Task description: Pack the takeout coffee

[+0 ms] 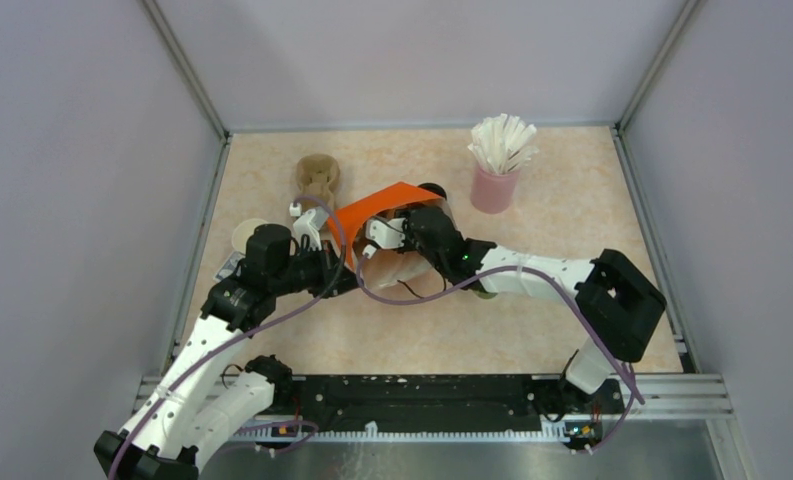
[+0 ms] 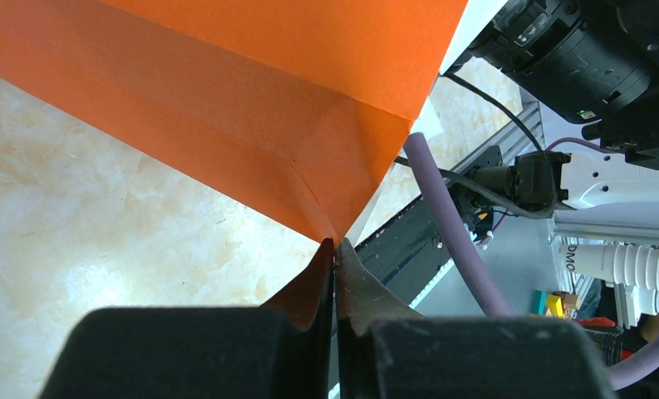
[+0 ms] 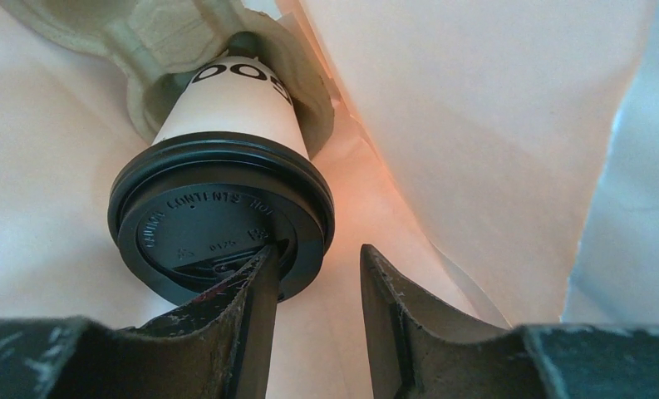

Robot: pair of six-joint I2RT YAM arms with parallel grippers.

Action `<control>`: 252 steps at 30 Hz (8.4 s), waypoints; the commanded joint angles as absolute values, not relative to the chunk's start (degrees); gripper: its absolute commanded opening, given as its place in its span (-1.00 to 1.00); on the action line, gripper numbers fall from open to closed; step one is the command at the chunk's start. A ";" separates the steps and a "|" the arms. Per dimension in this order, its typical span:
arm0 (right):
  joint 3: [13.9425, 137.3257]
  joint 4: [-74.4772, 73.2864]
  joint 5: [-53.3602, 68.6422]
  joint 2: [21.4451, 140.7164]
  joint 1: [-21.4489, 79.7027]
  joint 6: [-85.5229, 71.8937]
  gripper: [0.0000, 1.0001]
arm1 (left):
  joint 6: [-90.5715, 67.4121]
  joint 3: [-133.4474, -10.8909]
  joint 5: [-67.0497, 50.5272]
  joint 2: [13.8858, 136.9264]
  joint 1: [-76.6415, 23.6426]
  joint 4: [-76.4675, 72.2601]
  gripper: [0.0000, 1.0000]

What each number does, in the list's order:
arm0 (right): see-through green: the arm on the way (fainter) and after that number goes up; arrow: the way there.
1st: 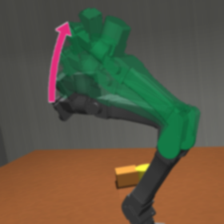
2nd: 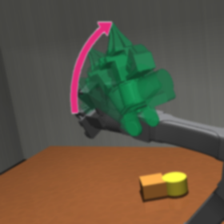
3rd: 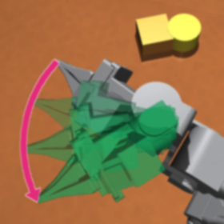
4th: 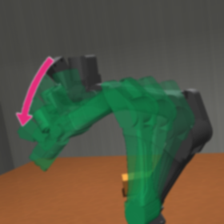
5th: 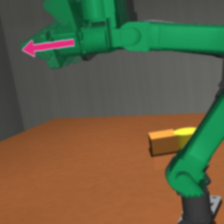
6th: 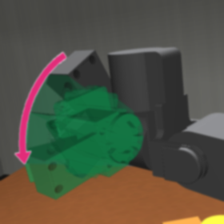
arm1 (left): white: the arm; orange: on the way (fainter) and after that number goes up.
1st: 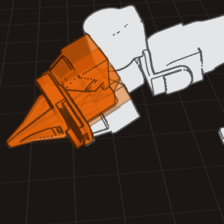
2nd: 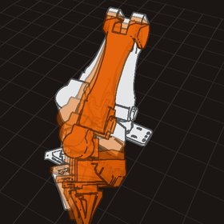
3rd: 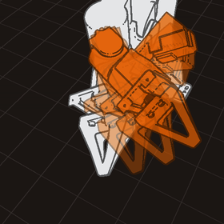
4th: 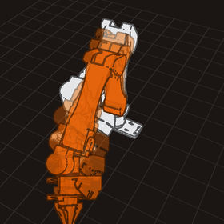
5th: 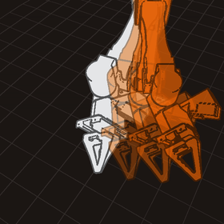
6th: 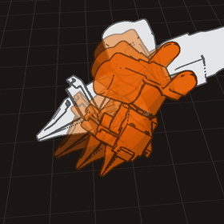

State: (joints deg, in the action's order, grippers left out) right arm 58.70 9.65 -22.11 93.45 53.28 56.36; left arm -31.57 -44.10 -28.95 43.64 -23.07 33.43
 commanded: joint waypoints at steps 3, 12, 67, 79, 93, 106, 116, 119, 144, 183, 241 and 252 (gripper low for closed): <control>61.51 12.88 -19.80 93.51 52.48 54.96 -0.20 | -31.11 -44.61 -29.87 43.54 -23.18 32.15 -0.92; 62.90 13.27 -18.49 95.41 52.56 53.36 -0.20 | -31.98 -43.70 -30.36 43.74 -23.20 31.12 -0.93; 75.26 -28.27 1.93 69.51 53.92 32.27 -0.31 | -30.25 -52.03 -43.34 50.16 -23.18 28.27 -0.92; 89.13 -28.44 -9.33 73.16 53.83 21.19 0.15 | -28.57 -50.07 -47.10 47.71 -23.12 28.27 -0.92; 86.02 -39.68 -11.34 71.99 45.61 0.78 0.66 | -26.54 -52.33 -46.43 48.56 -23.12 29.71 -0.92; 87.10 -37.32 1.58 80.90 38.63 -0.76 0.53 | -26.19 -54.47 -45.64 50.73 -23.12 29.74 -0.92; 82.74 -33.43 0.99 82.96 37.79 -0.35 -0.01 | -25.68 -53.26 -45.43 51.27 -23.07 29.45 -0.92; 83.04 -33.06 1.03 82.87 37.74 -0.34 -0.32 | -25.66 -53.70 -45.18 51.87 -23.12 29.26 -0.92; 77.02 -36.53 -0.26 70.66 38.01 -20.94 -1.00 | -32.48 -64.38 -29.87 55.55 -23.12 38.33 -0.14; 67.97 -30.81 1.15 63.75 38.67 -24.56 -1.00 | -34.72 -75.95 -14.49 65.25 -23.12 54.12 0.24; 85.60 -28.23 -11.63 67.92 70.22 28.75 -0.75 | -20.72 -45.91 -24.39 45.70 -23.86 12.82 -1.00; 91.32 -36.12 -10.88 68.69 71.34 25.13 -0.51 | -27.12 -42.93 -21.93 42.69 -23.90 11.38 -1.00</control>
